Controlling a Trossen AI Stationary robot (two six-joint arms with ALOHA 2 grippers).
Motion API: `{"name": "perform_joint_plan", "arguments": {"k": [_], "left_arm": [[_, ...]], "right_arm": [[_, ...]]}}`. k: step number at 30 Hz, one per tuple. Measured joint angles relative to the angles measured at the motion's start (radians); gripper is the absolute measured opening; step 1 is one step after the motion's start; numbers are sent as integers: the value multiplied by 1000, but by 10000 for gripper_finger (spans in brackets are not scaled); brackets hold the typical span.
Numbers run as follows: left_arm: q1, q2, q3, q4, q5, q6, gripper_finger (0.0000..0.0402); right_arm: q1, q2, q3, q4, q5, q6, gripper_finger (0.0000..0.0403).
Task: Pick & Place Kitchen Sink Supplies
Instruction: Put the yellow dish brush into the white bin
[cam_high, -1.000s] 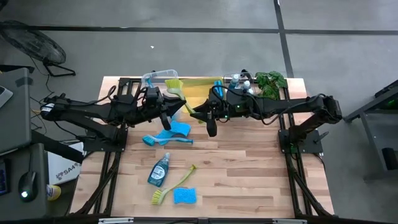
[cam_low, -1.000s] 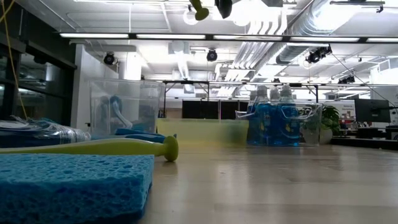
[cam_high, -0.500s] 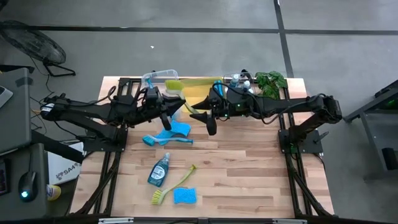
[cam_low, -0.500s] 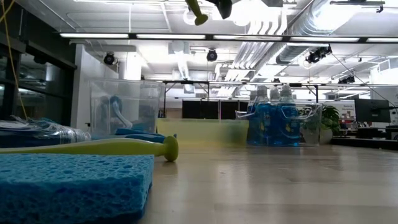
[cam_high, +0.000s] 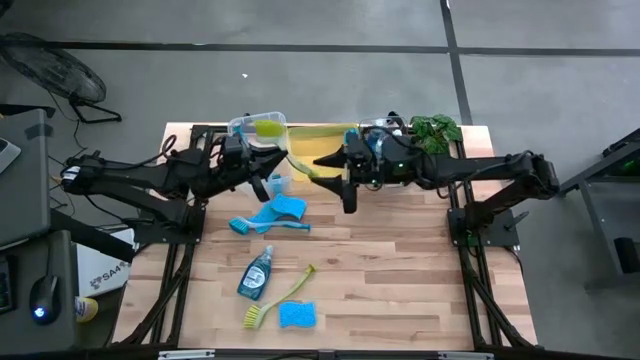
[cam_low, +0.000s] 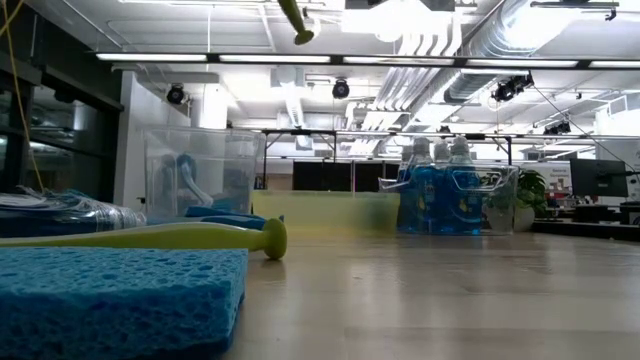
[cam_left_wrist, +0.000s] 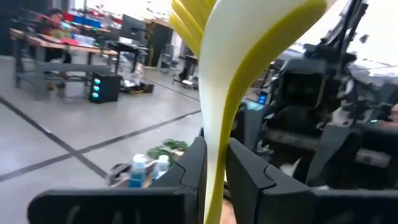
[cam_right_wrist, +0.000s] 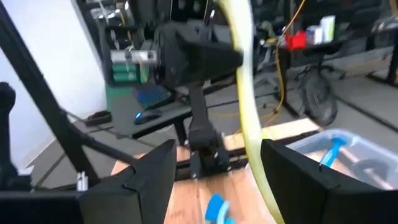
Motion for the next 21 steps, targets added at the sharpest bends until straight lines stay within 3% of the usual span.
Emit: {"name": "perform_joint_plan", "arguments": {"k": [21], "left_arm": [[0, -172, 0, -312, -165, -5, 44]], "right_arm": [[0, -102, 0, -44, 128, -43, 228]]}}
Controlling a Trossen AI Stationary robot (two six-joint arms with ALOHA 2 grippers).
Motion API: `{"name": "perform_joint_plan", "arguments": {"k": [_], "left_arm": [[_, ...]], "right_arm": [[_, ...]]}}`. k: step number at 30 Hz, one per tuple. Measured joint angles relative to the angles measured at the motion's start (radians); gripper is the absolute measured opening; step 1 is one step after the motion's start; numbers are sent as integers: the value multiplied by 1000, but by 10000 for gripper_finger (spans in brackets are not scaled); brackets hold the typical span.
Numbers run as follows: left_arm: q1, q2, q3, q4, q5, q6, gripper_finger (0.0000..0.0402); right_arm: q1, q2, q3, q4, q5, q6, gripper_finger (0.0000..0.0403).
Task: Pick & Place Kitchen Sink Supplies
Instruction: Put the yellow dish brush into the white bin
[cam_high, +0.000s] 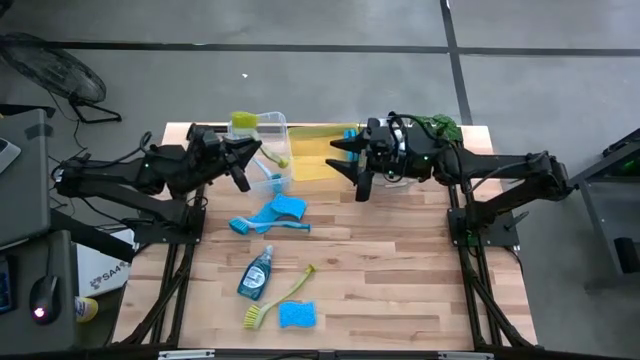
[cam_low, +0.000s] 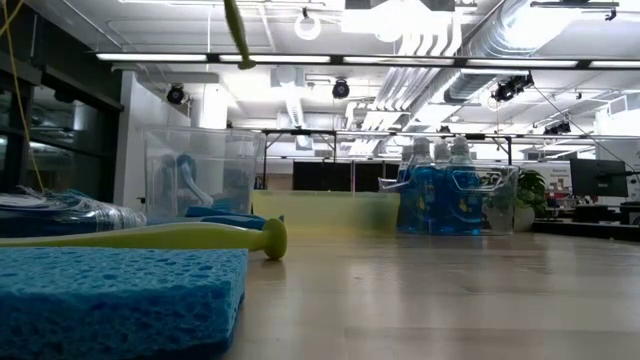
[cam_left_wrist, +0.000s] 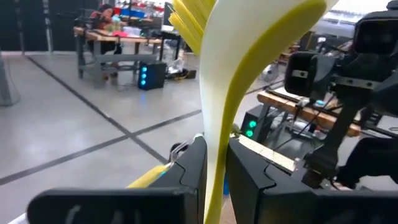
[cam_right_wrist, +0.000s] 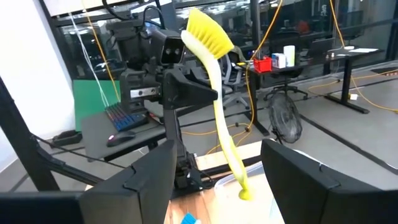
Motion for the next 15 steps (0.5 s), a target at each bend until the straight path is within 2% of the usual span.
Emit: {"name": "perform_joint_plan", "arguments": {"k": [15], "left_arm": [[0, -21, 0, -232, -62, -184, 44]], "right_arm": [[0, 0, 0, 0, 0, 7, 225]]}}
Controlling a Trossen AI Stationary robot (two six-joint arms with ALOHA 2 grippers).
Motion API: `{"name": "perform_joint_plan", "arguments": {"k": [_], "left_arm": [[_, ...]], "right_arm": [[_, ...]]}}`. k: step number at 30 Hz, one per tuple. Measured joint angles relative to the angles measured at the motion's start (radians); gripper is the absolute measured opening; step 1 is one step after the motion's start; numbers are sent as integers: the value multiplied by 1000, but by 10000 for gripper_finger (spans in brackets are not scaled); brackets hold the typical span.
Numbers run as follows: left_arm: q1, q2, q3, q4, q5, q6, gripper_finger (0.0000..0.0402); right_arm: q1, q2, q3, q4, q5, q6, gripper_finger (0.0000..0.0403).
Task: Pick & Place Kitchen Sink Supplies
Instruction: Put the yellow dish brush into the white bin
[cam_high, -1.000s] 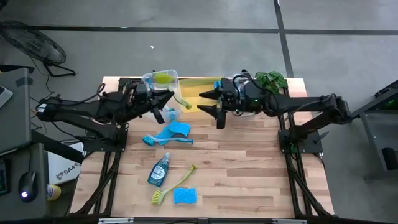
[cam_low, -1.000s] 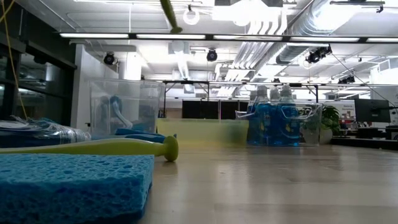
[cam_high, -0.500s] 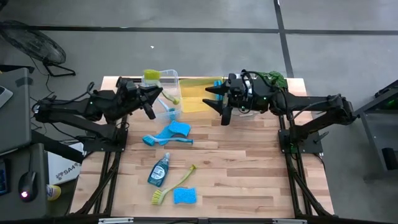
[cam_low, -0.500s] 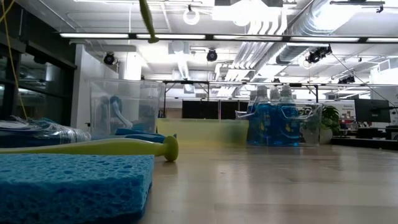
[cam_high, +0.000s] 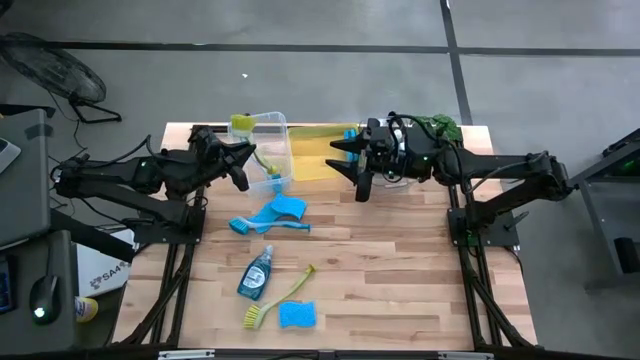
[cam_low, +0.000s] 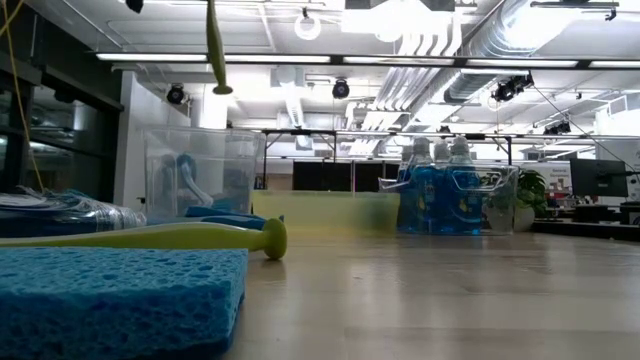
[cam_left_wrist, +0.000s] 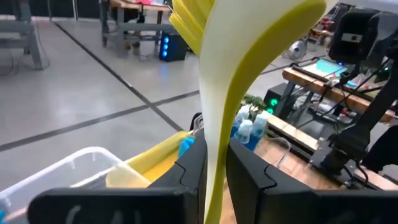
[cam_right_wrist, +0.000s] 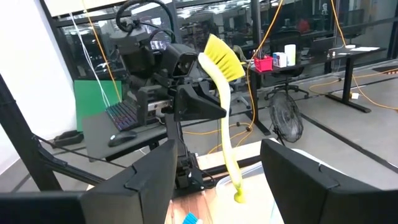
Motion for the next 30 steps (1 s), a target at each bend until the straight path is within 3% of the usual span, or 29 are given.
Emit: {"name": "perform_joint_plan", "arguments": {"k": [18, 21, 25, 30], "left_arm": [[2, -61, -1, -117, -28, -40, 44], [45, -93, -1, -128, -11, -42, 44], [149, -120, -1, -119, 115, -27, 44], [310, -104, -1, -60, 347, 20, 44]], "right_arm": [[0, 0, 0, 0, 15, 1, 224], [0, 0, 0, 0, 15, 1, 225], [0, 0, 0, 0, 15, 1, 225], [0, 0, 0, 0, 17, 1, 225]]}}
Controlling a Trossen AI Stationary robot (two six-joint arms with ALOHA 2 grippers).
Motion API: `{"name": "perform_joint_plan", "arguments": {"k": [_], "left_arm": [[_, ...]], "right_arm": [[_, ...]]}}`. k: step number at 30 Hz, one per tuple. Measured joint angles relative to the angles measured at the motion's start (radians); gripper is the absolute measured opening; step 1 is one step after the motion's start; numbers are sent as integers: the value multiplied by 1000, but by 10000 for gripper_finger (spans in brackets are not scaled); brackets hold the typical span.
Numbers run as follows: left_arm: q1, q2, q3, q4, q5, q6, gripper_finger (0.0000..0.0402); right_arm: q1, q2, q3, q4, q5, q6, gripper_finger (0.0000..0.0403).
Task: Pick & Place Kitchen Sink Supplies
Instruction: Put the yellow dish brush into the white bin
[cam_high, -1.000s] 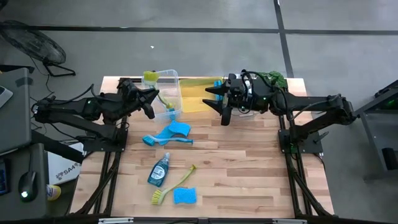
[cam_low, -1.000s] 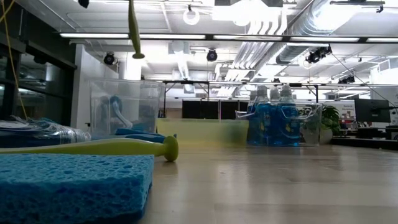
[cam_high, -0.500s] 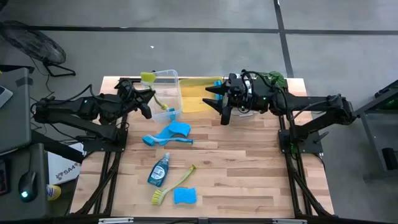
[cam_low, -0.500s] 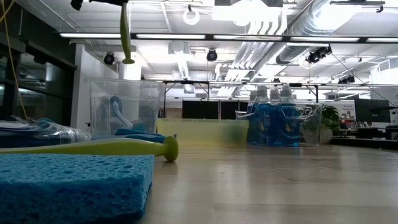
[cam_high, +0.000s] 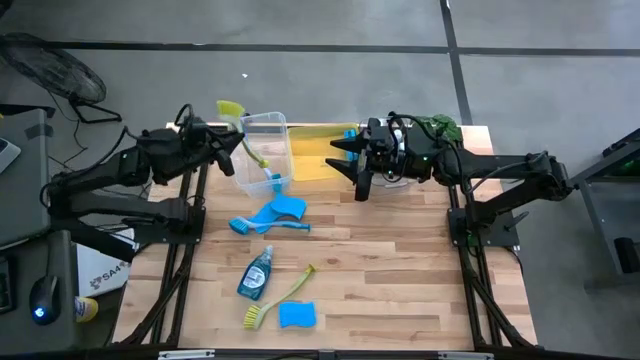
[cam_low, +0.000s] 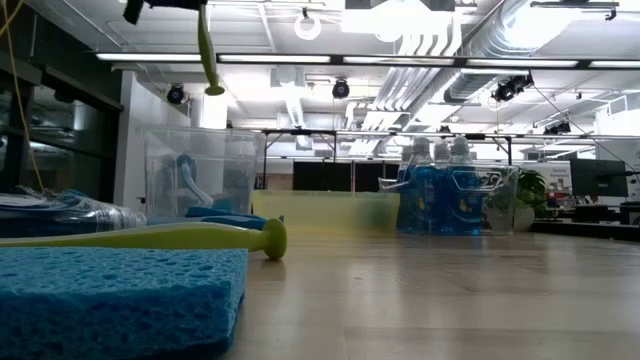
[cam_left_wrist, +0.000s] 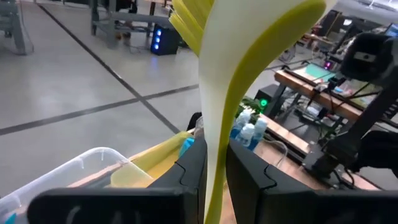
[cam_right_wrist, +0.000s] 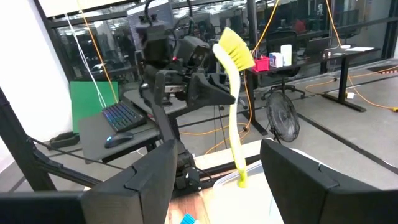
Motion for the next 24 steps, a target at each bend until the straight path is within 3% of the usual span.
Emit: {"name": "perform_joint_plan", "arguments": {"k": [12, 17, 24], "left_arm": [[336, 69, -2, 94, 412, 29, 44], [452, 72, -98, 289, 611, -30, 44], [585, 66, -255, 437, 701, -202, 44]], "right_arm": [[0, 0, 0, -8, 5, -1, 224], [0, 0, 0, -8, 5, 0, 224], [0, 0, 0, -12, 5, 0, 225]]}}
